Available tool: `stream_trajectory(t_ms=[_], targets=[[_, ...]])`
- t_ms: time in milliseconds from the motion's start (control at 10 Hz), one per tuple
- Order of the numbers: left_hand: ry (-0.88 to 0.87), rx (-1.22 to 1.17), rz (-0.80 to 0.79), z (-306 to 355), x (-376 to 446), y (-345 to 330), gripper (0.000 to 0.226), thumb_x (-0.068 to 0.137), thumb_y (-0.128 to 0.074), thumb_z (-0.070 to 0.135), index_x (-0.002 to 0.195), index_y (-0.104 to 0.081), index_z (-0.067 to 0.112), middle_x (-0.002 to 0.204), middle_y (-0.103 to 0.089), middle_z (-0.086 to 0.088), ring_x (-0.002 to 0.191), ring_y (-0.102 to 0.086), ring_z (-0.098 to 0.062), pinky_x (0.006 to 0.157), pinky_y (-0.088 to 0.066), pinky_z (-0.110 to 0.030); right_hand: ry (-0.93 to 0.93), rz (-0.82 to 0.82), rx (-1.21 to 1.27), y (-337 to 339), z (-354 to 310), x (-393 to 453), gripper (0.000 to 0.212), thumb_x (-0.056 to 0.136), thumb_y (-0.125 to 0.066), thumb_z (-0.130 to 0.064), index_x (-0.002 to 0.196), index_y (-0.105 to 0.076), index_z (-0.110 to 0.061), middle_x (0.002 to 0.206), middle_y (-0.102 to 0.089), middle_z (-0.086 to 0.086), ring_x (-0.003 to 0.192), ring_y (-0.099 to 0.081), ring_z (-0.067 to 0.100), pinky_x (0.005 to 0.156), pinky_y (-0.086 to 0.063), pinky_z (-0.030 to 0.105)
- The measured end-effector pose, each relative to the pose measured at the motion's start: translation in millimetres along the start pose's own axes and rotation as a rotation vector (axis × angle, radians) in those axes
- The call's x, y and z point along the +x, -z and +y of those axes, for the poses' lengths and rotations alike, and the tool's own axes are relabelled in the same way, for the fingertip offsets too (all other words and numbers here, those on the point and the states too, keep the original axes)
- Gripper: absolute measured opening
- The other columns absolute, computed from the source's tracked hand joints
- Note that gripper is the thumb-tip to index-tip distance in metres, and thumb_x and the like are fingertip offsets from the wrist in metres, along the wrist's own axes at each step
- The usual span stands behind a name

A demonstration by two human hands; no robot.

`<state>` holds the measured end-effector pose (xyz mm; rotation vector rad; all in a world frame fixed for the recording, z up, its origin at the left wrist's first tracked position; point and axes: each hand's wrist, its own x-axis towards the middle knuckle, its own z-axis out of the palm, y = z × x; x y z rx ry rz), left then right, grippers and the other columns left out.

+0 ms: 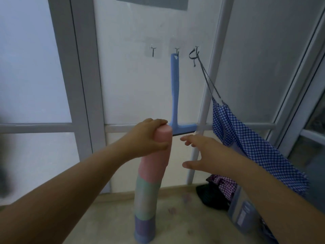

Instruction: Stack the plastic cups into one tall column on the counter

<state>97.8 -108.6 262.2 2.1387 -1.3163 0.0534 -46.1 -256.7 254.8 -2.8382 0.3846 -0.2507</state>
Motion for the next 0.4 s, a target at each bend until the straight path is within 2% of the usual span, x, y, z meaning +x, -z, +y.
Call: stream_trajectory(t_ms=[200,400], targets=[[-0.052,0.019,0.047,-0.7,-3.4,3.3,0.06,0.078,-0.064,0.036,0.131,-0.037,0.027,0.128,-0.048,-0.002,0.1,-0.045,-0.013,0.085,-0.04,-0.028,-0.006,0.02,0.012,-2.8,0.4,6.1,0.073,0.076,-0.068,-0.047,0.138,-0.03,-0.037,0.14,-0.045,-0.012,0.123,-0.045,0.009,0.1,-0.042,0.032],[-0.058,0.044,0.093,-6.0,-9.6,19.7,0.056,0.081,-0.061,0.041,0.13,-0.038,0.026,0.125,-0.052,-0.002,0.096,-0.052,-0.012,0.083,-0.042,-0.026,-0.014,0.035,0.018,3.5,-7.0,7.9,0.073,0.077,-0.067,-0.048,0.138,-0.029,-0.037,0.138,-0.045,-0.014,0.122,-0.045,0.008,0.098,-0.041,0.031]])
